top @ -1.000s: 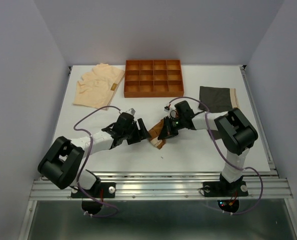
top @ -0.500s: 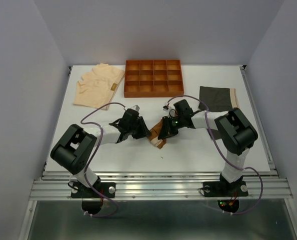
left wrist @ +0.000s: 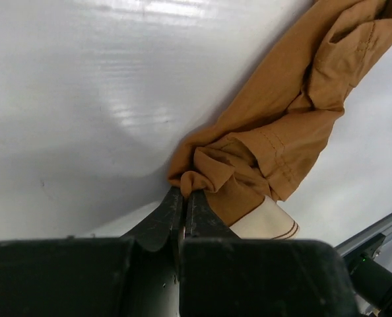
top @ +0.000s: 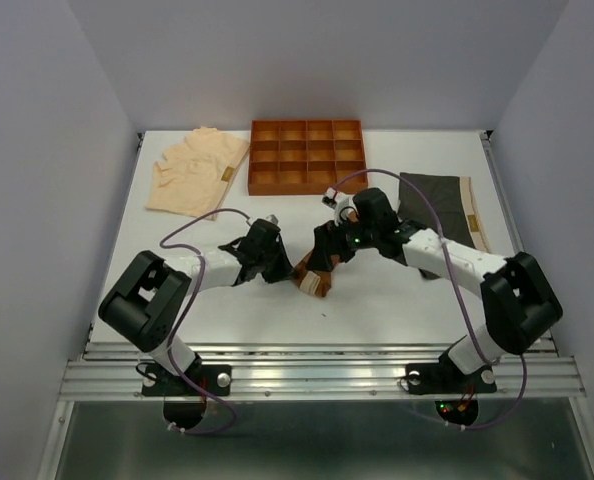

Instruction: Roll the underwear

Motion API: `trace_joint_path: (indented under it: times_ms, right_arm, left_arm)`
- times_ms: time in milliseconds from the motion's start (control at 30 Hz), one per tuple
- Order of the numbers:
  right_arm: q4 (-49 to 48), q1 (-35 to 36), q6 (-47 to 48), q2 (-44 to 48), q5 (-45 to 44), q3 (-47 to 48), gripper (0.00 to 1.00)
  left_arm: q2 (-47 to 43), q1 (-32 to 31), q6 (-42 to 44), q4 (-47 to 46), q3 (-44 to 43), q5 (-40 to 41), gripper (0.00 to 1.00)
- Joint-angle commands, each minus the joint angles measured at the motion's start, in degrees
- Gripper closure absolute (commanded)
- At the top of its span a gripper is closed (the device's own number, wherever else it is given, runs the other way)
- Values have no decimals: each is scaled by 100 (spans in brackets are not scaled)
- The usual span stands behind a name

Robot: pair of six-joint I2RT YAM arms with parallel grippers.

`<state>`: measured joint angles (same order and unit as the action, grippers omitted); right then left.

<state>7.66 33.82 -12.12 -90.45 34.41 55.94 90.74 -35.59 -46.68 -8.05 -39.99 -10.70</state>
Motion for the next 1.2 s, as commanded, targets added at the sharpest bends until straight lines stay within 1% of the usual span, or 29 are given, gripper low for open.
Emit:
trace_joint_path:
  times_ms: [0, 33, 67, 200, 400, 467, 500, 567, 600, 700, 767, 900, 967, 1033, 1100, 1133, 1167]
  right_arm:
    - [-309, 501, 885, 809, -593, -390, 0]
    - [-370, 650, 1043, 932, -698, -487, 0]
    - [-484, 948, 1341, 1151, -821, -662, 0]
    - [-669, 1608, 1791, 1399, -1445, -944, 0]
    - [-660, 2250, 2126, 1311, -1797, -1085, 0]
    - [-704, 2567, 2205, 1224, -2209, -1121, 0]
    - [-696, 2681, 2240, 1136, -2620, -1121, 0]
    - [-933, 2953, 2389, 1022, -2965, -1095, 0]
    - [-977, 3024, 2398, 960, -3210, -1068, 0]
    - [-1029, 3262, 2495, 618, -3379, -919, 0]
    - [-1012, 3393, 2548, 337, -3765, -814, 0]
    - [-1021, 3499, 2592, -32, -4529, -708, 2]
    - [-1056, 3499, 2635, -104, -4724, -725, 2]
    - [-1047, 3499, 2645, -209, -4891, -743, 5]
    - [-1056, 3552, 2662, -314, -5040, -760, 13]
    - [-1091, 3552, 2662, -350, -5102, -786, 19]
    - [-1117, 3552, 2653, -385, -5137, -787, 19]
  left_arm:
    - [-373, -44, -78, 1120, -334, 112, 100]
    - [-399, -44, -96, 1278, -369, 112, 100]
    - [-399, -44, -105, 1576, -465, 112, 100]
    - [-434, -44, -131, 2069, -659, -19, 100]
    - [-364, -44, -315, 2817, -949, -230, 100]
    - [-338, -44, -377, 2967, -976, -327, 100]
    - [-346, -44, -395, 2985, -976, -371, 100]
    - [-355, -44, -473, 3072, -958, -415, 100]
    - [-364, -44, -483, 3099, -958, -433, 100]
    - [-390, -53, -535, 3222, -967, -451, 100]
    - [-416, -53, -571, 3310, -985, -416, 100]
    - [-496, -44, -615, 3389, -958, -363, 100]
    - [-513, -44, -615, 3398, -958, -354, 100]
    - [-513, -44, -615, 3398, -941, -406, 100]
    - [-513, -44, -580, 3363, -941, -468, 100]
    - [-505, -44, -571, 3346, -941, -494, 100]
    - [-505, -53, -571, 3345, -941, -503, 100]
